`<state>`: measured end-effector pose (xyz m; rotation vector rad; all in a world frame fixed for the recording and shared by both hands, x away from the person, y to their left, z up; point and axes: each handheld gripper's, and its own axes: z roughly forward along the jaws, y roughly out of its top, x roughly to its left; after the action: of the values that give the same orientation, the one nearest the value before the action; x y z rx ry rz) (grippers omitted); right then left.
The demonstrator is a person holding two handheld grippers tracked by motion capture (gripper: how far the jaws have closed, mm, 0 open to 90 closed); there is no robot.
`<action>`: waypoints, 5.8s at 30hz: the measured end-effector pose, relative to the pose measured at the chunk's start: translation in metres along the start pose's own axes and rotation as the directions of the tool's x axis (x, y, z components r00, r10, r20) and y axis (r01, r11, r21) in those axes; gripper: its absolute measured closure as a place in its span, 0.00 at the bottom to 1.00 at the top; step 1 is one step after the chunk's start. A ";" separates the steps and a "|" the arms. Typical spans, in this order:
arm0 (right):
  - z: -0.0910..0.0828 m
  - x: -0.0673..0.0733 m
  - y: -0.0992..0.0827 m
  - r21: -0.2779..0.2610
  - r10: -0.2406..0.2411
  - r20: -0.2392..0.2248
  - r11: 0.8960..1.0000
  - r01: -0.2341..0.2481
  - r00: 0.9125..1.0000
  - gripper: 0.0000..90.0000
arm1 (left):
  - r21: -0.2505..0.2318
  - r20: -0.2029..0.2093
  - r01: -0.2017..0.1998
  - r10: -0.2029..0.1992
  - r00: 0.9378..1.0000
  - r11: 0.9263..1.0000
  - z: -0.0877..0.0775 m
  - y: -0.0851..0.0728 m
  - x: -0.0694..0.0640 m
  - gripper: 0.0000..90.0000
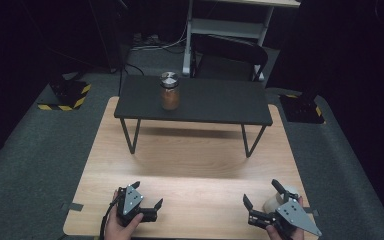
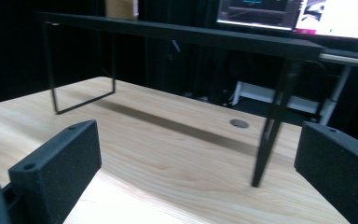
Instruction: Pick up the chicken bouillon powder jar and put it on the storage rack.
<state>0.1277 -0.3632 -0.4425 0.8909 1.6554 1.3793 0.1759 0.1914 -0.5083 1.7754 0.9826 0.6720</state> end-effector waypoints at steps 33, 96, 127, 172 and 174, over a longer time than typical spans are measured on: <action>-0.027 -0.028 -0.019 0.067 0.040 0.171 0.996 -0.052 0.984 0.00 | 0.000 0.020 0.001 -0.001 1.000 1.000 0.000 0.000 0.004 0.01; -0.013 -0.028 -0.030 0.148 0.123 0.183 0.977 -0.151 0.975 0.38 | 0.149 -0.027 0.065 -0.062 0.998 0.987 0.010 0.023 0.010 0.01; 0.058 0.005 0.028 0.116 0.125 -0.003 0.986 -0.124 0.992 0.38 | 0.135 -0.014 0.087 -0.086 0.996 0.987 0.007 0.019 0.015 0.01; 0.119 -0.010 0.134 0.006 0.122 -0.046 0.993 -0.122 0.991 0.38 | 0.146 -0.002 0.084 -0.084 0.996 0.986 0.008 0.021 0.016 0.01; 0.121 -0.010 0.138 0.002 0.117 -0.044 0.993 -0.117 0.992 0.38 | 0.147 -0.003 0.085 -0.086 0.996 0.985 0.008 0.021 0.016 0.01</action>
<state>0.2442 -0.2975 -0.3171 0.9768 1.6575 1.4878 0.1978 0.1970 -0.4918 1.8498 1.1243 0.5545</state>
